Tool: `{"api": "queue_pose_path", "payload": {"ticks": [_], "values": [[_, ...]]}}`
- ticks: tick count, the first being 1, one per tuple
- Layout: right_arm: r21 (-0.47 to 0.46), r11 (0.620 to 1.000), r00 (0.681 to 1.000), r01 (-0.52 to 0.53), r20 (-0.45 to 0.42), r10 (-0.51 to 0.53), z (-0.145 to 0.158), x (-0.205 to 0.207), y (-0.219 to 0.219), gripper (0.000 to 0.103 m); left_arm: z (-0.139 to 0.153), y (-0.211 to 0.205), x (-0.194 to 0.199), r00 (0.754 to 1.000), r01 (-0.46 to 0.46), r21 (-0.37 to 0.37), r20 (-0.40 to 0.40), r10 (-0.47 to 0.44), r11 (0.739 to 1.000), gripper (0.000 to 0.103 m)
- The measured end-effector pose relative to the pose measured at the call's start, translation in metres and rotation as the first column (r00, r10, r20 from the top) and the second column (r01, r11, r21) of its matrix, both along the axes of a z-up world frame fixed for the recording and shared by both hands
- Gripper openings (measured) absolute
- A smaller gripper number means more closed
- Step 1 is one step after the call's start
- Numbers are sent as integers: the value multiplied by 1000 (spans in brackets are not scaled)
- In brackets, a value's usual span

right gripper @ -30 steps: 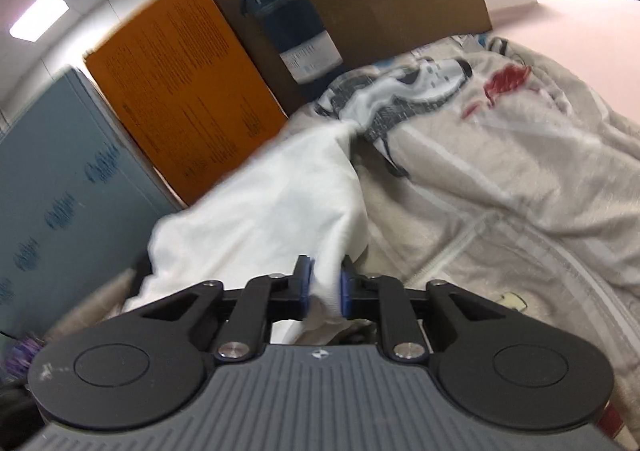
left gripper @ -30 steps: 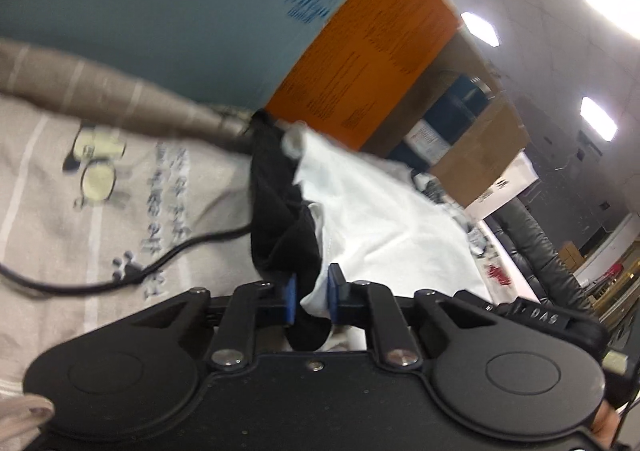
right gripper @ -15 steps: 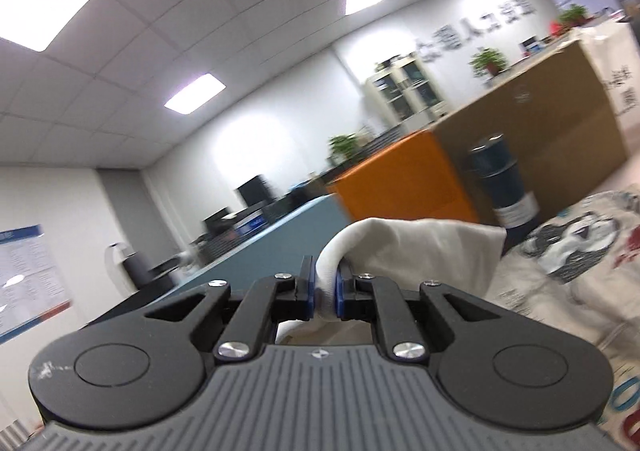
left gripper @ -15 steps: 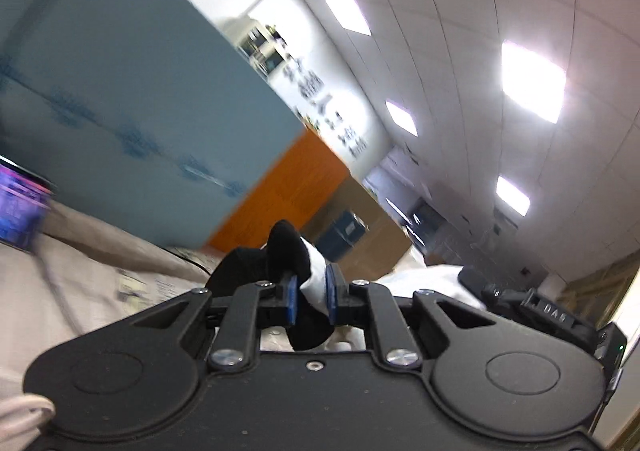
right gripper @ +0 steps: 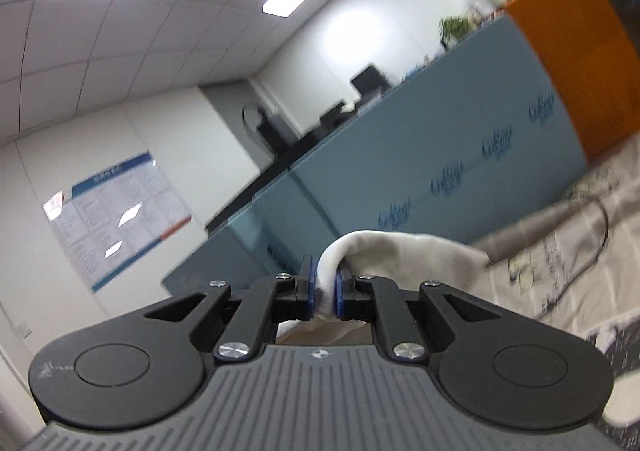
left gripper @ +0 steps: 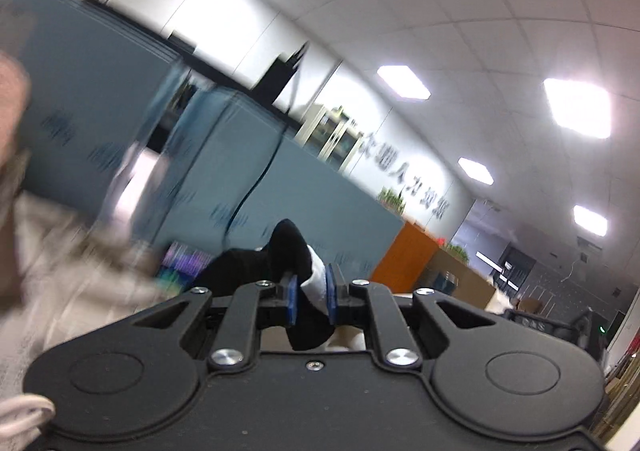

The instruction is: Fold clothes

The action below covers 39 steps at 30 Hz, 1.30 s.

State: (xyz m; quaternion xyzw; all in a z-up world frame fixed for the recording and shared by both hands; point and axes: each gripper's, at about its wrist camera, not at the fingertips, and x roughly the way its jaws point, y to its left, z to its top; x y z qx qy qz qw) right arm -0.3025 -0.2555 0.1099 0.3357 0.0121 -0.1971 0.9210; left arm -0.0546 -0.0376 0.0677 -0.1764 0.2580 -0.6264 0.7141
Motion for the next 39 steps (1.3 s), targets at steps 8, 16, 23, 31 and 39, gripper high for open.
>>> {"api": "queue_pose_path", "payload": {"ticks": [8, 16, 23, 31, 39], "values": [[119, 992, 964, -44, -256, 73, -55, -25, 54, 8, -82, 44, -18, 950, 101, 245, -312, -20, 964, 14], [180, 984, 930, 0, -362, 66, -92, -40, 60, 10, -100, 61, -25, 964, 71, 353, -266, 27, 933, 21], [-249, 968, 921, 5, -376, -101, -65, -45, 90, 70, -49, 65, -6, 991, -122, 261, 83, 104, 958, 54], [-422, 754, 823, -503, -499, 270, -70, 34, 129, 75, -32, -54, 27, 940, 155, 314, 244, -237, 937, 59], [-362, 620, 679, -696, -613, 404, -90, 79, 140, 72, -61, -82, 49, 942, 235, 353, 147, -302, 905, 63]]}}
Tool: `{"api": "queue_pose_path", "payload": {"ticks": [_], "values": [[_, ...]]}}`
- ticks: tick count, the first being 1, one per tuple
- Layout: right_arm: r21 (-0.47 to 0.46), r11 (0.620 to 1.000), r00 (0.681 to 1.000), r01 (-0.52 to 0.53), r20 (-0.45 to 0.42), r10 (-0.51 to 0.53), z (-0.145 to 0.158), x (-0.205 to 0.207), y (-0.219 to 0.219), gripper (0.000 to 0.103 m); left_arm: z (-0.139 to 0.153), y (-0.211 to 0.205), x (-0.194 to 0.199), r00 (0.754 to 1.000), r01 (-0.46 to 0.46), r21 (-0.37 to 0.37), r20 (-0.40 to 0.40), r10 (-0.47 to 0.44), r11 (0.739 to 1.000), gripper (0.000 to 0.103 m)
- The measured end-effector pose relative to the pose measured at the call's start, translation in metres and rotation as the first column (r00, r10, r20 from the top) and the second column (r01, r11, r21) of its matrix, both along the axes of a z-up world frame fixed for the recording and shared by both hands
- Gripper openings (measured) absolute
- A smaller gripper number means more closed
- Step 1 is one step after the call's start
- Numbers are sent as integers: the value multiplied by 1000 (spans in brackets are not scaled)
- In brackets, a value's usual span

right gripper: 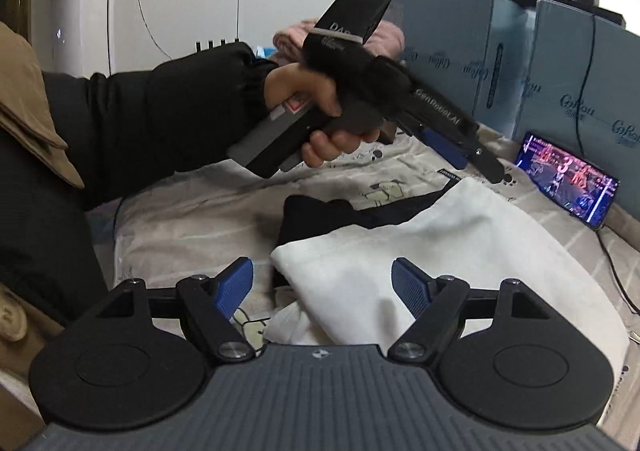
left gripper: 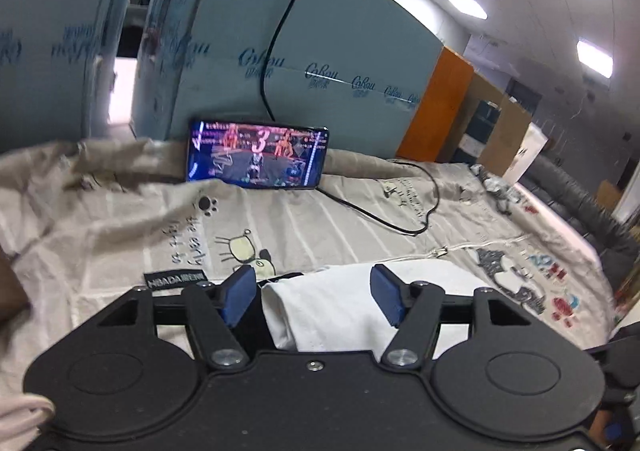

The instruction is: Fold clothes

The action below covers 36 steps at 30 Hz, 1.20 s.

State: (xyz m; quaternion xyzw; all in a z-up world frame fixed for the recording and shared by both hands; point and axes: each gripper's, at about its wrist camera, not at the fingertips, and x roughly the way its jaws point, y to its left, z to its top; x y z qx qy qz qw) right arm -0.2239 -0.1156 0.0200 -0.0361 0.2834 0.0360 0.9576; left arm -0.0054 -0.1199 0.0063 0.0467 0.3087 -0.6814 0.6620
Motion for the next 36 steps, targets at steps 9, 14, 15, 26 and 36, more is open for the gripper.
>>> {"api": "queue_pose_path", "payload": {"ticks": [9, 14, 15, 26, 36], "values": [[104, 994, 1000, 13, -13, -11, 0, 5, -9, 35, -5, -22, -17, 985, 88, 31, 144, -91, 996, 51], [180, 984, 1000, 12, 23, -16, 0, 1, -12, 16, -4, -27, -24, 977, 104, 42, 182, -110, 994, 10], [199, 980, 999, 12, 40, -21, 2, -1, -14, 11, -1, -27, -24, 978, 100, 35, 183, -104, 994, 9], [388, 899, 804, 201, 459, -378, 50, -106, -43, 5, 88, -60, -75, 981, 81, -183, 188, -46, 980, 8], [518, 718, 385, 464, 613, -690, 61, -248, -58, 4, 118, -172, -209, 967, 224, -214, 169, -190, 951, 8]]}}
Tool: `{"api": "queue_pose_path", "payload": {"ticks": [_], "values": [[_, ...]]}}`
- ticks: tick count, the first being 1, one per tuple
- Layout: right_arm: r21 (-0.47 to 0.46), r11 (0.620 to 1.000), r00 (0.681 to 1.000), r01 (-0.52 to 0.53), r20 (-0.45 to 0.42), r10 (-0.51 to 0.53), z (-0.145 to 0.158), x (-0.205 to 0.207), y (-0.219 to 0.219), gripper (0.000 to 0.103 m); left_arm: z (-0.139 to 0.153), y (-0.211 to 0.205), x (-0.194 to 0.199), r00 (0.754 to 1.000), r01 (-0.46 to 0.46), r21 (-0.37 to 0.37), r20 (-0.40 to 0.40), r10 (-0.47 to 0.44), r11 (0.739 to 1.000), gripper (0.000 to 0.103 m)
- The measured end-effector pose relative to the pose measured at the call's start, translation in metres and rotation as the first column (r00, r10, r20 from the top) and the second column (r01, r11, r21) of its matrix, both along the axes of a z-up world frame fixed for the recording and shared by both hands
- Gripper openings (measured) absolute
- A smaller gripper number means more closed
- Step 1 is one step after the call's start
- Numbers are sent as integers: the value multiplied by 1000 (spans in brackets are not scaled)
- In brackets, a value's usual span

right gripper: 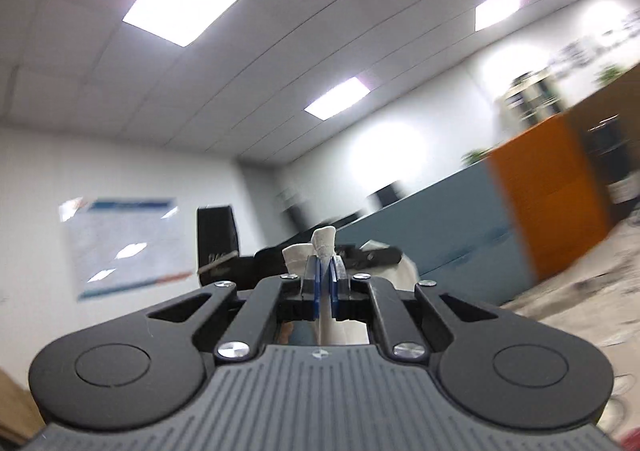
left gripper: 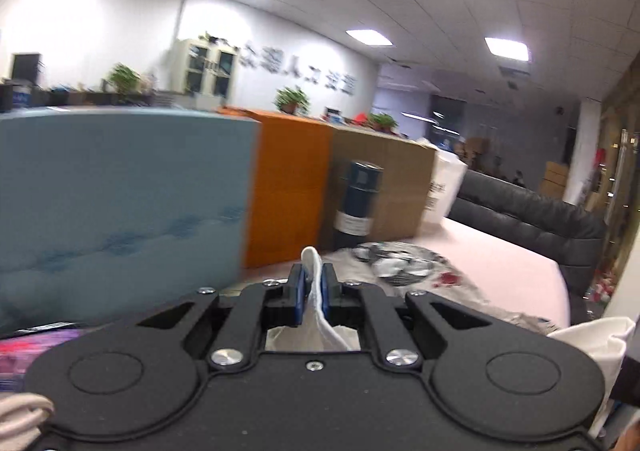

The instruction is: Fold clothes

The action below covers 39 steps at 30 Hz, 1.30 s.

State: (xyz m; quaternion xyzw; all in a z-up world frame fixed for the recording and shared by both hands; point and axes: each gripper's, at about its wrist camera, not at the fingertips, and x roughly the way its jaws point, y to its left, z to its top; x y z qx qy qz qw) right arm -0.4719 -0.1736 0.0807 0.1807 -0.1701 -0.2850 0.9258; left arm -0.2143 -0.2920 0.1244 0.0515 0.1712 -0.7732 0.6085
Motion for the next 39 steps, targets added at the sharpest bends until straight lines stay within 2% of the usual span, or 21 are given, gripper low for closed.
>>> {"api": "queue_pose_path", "payload": {"ticks": [3, 5, 7, 9, 11, 12, 14, 15, 16, 17, 18, 19, 21, 23, 24, 28, 30, 32, 35, 39], "values": [[73, 989, 991, 131, 3, -131, -18, -32, 0, 4, -29, -38, -42, 998, 17, 76, -64, -12, 997, 8], [150, 967, 978, 207, -14, -207, -38, -48, -1, 4, -57, -59, -69, 996, 14, 142, -86, -2, 990, 8], [241, 933, 963, 267, -43, -265, -61, -62, -3, 4, -86, -77, -96, 997, 21, 207, -72, -6, 978, 8], [332, 884, 944, 330, -96, -317, -81, -69, -6, 4, -110, -89, -120, 999, 29, 262, -38, -19, 965, 9], [413, 828, 926, 378, -165, -340, -99, -79, -7, 4, -128, -96, -134, 998, 27, 320, -67, -6, 947, 10], [437, 802, 914, 407, -191, -359, -106, -84, -8, 4, -133, -97, -137, 995, 36, 337, -105, 0, 941, 15], [466, 752, 884, 466, -225, -409, -116, -93, -10, 8, -139, -95, -142, 984, 63, 356, -180, 2, 932, 46], [461, 737, 868, 495, -228, -440, -115, -98, -8, 9, -136, -91, -143, 979, 85, 348, -205, -12, 934, 53], [447, 726, 851, 523, -233, -470, -112, -103, -5, 17, -128, -84, -141, 974, 101, 320, -226, -28, 942, 62], [421, 723, 836, 547, -241, -492, -108, -104, -5, 22, -118, -75, -139, 969, 110, 282, -244, -40, 953, 66], [393, 722, 821, 570, -249, -513, -104, -105, -4, 33, -106, -65, -134, 965, 121, 243, -255, -57, 963, 76], [366, 724, 811, 585, -258, -524, -98, -103, -4, 41, -93, -54, -127, 965, 126, 207, -253, -71, 970, 87], [332, 753, 822, 569, -264, -505, -90, -96, -8, 44, -72, -29, -111, 978, 105, 125, -195, -80, 987, 98], [300, 787, 839, 540, -271, -472, -83, -86, -13, 49, -58, -1, -90, 993, 54, 55, -110, -48, 997, 102], [285, 807, 850, 518, -279, -448, -80, -77, -16, 56, -55, 13, -78, 997, 40, 26, -71, -38, 999, 102], [236, 880, 889, 411, -316, -331, -67, -37, -28, 76, -55, 72, -27, 996, 17, -42, 87, -14, 999, 103], [216, 919, 909, 330, -335, -247, -63, -12, -35, 82, -61, 101, -4, 983, -23, -64, 179, 35, 998, 103], [204, 944, 910, 259, -380, -168, -61, 13, -42, 83, -69, 123, 16, 971, -42, -54, 232, 53, 998, 103], [204, 962, 887, 182, -456, -71, -58, 50, -50, 83, -80, 156, 46, 949, -67, -32, 306, 74, 997, 103], [250, 967, 861, 53, -501, 82, -55, 92, -59, 83, -95, 184, 65, 901, -61, 8, 430, 51, 998, 103]]}}
